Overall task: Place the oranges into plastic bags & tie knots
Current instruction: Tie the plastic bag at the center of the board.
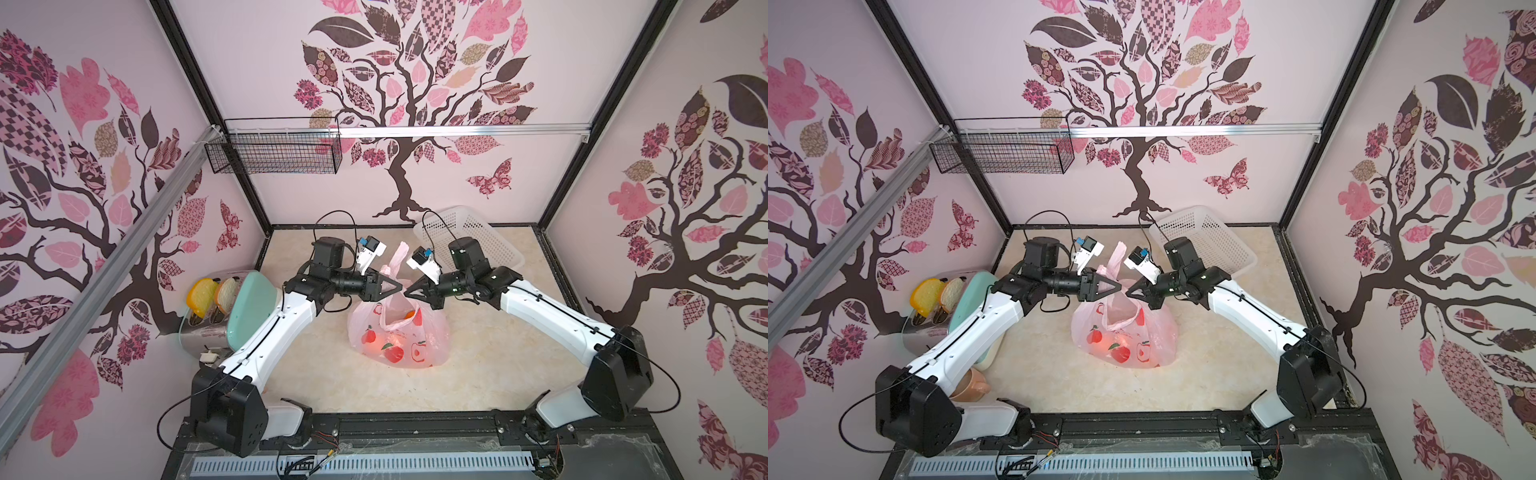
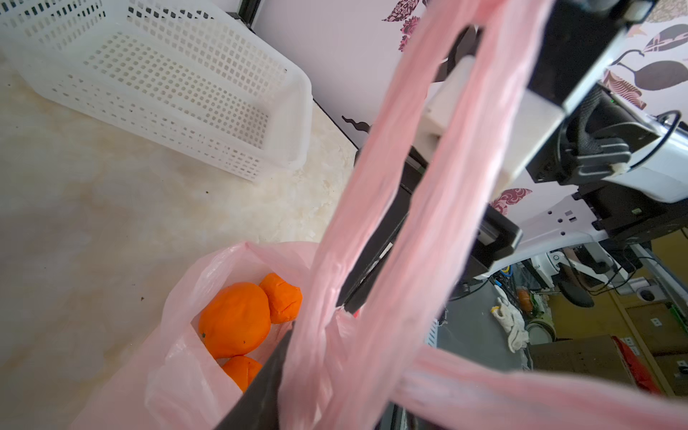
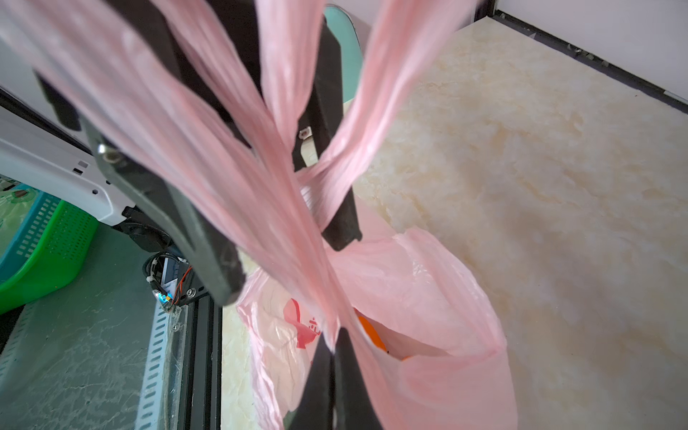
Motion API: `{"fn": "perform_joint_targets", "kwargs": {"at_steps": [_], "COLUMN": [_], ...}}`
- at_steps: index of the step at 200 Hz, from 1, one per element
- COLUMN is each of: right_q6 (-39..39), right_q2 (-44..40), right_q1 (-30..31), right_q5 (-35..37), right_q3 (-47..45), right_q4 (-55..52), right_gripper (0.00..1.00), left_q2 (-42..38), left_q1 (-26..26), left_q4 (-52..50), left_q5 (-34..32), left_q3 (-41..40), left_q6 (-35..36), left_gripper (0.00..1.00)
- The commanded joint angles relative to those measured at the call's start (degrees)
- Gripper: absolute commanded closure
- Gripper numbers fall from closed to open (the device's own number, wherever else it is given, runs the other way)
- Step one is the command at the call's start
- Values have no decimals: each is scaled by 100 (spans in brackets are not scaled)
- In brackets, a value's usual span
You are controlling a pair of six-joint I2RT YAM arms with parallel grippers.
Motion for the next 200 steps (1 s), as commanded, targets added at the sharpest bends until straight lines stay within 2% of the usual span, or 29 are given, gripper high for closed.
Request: {"fn": "perform_joint_targets", "kwargs": {"at_steps": [1, 17, 44, 66, 72, 82, 89, 93, 108, 132, 154, 200], "right_q6": [22, 40, 48, 84, 125, 248, 374, 491, 926, 1298, 1395, 1599], "right_q2": [-148, -181, -166, -182, -203, -267, -331, -385, -610, -709, -421, 211], "right_q1": [30, 29, 30, 15, 13, -37, -121, -169, -344, -389, -390, -378], "right_q5": [-36, 10, 16, -37, 3, -32, -192, -255, -402, -228, 35, -90], "right_q3": [139, 119, 110, 91, 96, 91, 69, 43, -59, 111, 574, 1340], "right_q4": [-25, 21, 37, 45, 56, 108, 191, 281, 716, 1073, 1047, 1324], "right_gripper": [100, 100, 100, 100, 87, 74, 53, 45, 33, 22, 20, 17], "left_q2": [-174, -207, -252, -280, -280, -271, -271, -266, -256, -255, -214, -69], "left_q1": [4, 4, 4, 4, 4, 4, 4, 4, 4, 4, 4, 4], "left_q4": [11, -37, 66, 153, 160, 153, 152, 162, 115, 92, 70, 22], "left_q5": [-33, -55, -64, -134, -123, -81, -75, -65, 23, 124, 194, 279], "left_q3": [64, 55, 33, -1, 1, 3, -6, -16, -11, -18, 6, 38], "left_q6": [57, 88, 31, -12, 4, 30, 32, 26, 95, 153, 198, 264], "left_gripper": [60, 70, 100, 100, 100, 100, 100, 100, 100, 100, 100, 100]}}
